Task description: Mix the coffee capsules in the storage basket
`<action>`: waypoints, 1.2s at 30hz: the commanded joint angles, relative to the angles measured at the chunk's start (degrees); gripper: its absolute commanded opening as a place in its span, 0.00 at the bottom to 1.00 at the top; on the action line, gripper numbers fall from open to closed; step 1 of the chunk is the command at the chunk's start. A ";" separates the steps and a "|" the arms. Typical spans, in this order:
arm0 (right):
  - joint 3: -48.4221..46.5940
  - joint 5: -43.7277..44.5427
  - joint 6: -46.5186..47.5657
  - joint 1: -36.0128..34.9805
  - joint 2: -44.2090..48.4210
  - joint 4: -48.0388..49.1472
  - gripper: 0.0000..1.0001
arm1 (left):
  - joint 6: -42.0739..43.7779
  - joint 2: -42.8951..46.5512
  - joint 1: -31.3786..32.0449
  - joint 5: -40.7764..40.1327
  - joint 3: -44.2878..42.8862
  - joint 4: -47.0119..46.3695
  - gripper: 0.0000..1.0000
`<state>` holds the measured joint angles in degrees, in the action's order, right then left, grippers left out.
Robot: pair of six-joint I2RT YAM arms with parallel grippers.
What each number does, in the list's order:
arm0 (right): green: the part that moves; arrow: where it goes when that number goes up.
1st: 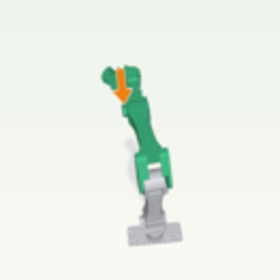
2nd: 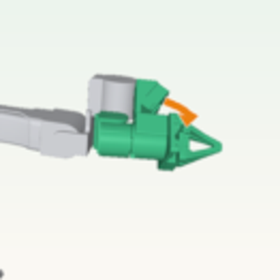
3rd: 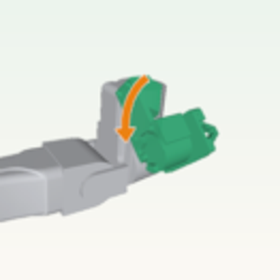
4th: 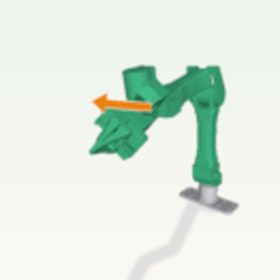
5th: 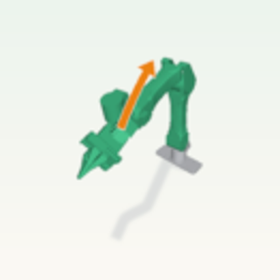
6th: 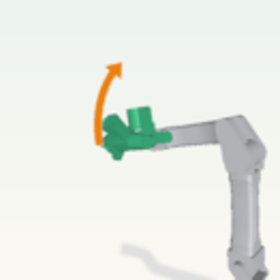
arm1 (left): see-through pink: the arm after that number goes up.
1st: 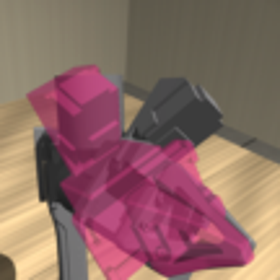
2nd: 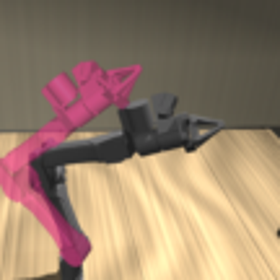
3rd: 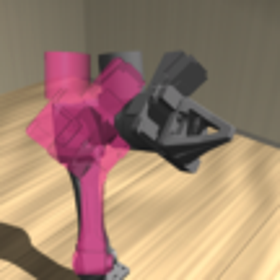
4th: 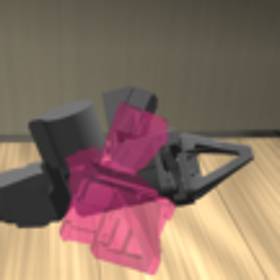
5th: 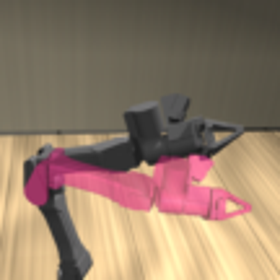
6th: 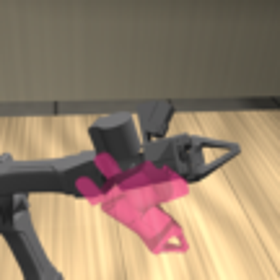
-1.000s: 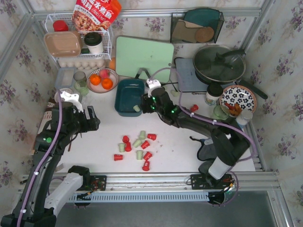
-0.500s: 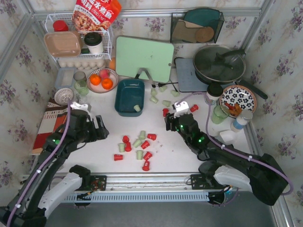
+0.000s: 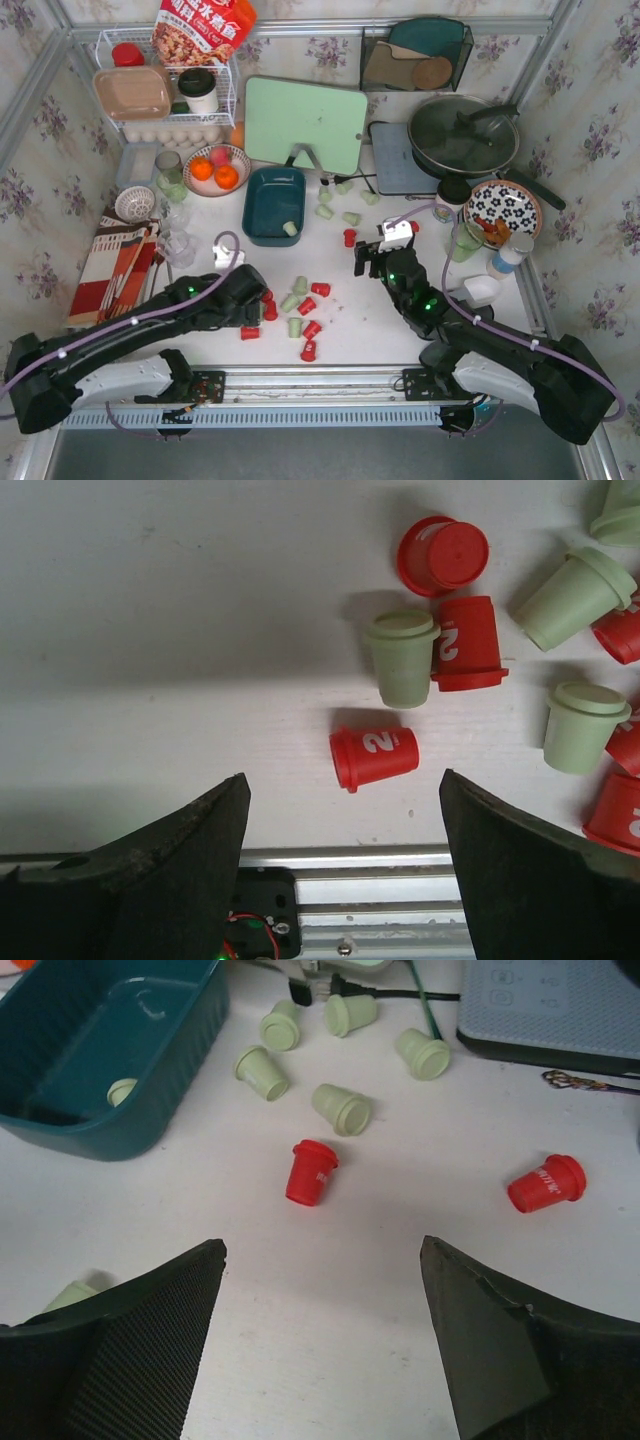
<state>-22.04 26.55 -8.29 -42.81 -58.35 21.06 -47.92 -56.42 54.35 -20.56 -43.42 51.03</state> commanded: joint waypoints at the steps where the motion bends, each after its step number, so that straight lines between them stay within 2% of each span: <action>1: 0.35 4.49 -0.65 -0.08 1.73 1.32 0.87 | -3.92 -5.69 3.28 -4.58 -1.68 -0.90 0.79; 5: 0.67 5.40 -0.78 -0.08 2.58 1.30 0.88 | -4.92 -11.38 5.52 -3.99 -2.82 -1.50 0.77; 9: 0.47 6.29 -1.11 -0.02 2.16 0.95 0.98 | -7.51 -15.41 8.53 -4.98 -3.71 -0.56 0.77; 21: 0.42 5.56 -1.20 -0.08 1.44 1.09 0.97 | -14.06 -21.74 13.31 -4.85 -2.71 0.25 0.74; 27: 0.51 5.04 -1.19 -0.02 1.44 1.18 0.96 | -14.45 -23.95 13.59 -5.35 -1.86 -1.72 0.60; 36: 0.51 4.50 -1.11 -0.02 1.22 1.26 0.96 | -14.63 -28.79 13.59 -7.54 -2.20 -2.94 0.54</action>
<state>-21.34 31.24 -9.08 -42.81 -57.04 21.02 -61.58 -83.88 67.88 -26.02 -45.36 48.51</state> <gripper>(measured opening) 0.960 0.562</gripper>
